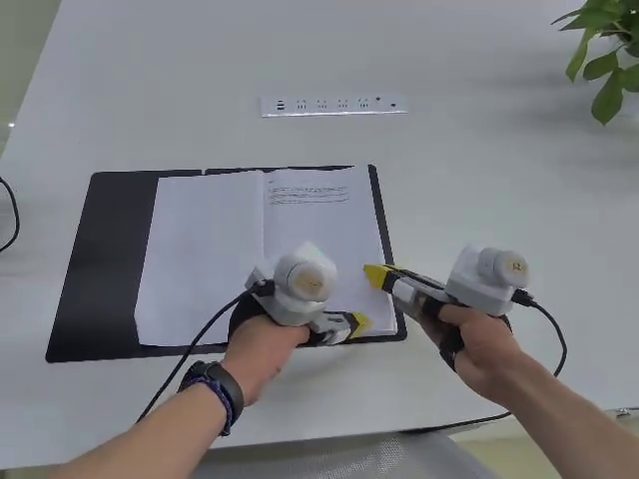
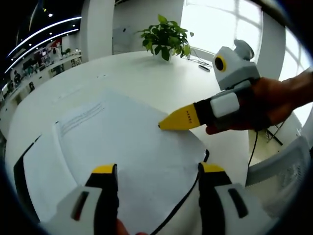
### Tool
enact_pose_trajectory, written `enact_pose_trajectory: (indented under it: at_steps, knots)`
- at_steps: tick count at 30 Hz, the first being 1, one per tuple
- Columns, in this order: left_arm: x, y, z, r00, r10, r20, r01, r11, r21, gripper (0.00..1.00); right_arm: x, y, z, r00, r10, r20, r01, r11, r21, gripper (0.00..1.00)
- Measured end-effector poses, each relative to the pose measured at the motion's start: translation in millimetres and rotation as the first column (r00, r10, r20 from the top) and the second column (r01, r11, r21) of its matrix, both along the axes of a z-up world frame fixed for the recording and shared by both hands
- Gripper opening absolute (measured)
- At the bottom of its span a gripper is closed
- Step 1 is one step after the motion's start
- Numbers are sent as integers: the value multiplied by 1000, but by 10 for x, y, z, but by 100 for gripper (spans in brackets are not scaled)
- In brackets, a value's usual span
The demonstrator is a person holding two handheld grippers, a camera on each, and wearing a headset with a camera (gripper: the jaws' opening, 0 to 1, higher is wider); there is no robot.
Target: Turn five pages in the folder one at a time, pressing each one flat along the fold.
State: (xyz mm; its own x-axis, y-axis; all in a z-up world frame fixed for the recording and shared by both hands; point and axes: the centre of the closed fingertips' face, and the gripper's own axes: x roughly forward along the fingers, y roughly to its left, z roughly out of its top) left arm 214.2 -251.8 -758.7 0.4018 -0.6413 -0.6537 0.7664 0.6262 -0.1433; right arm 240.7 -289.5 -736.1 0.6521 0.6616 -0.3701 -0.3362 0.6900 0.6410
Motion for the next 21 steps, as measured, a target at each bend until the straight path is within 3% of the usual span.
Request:
enact_pose_trajectory:
  at_steps: [4, 13, 21]
  knots:
    - [-7, 143, 66, 998, 66, -15, -67, 997, -39, 67, 5, 58, 41, 1000, -1, 12, 1, 1000, 8, 1]
    - [-4, 413, 213, 994, 103, 22, -102, 994, -31, 68, 56, 237, 161, 1000, -4, 27, 3, 1000, 28, 0]
    - [63, 862, 414, 980, 191, 62, -189, 981, -41, 68, 97, 450, 293, 999, 3, 35, -5, 997, 74, 0]
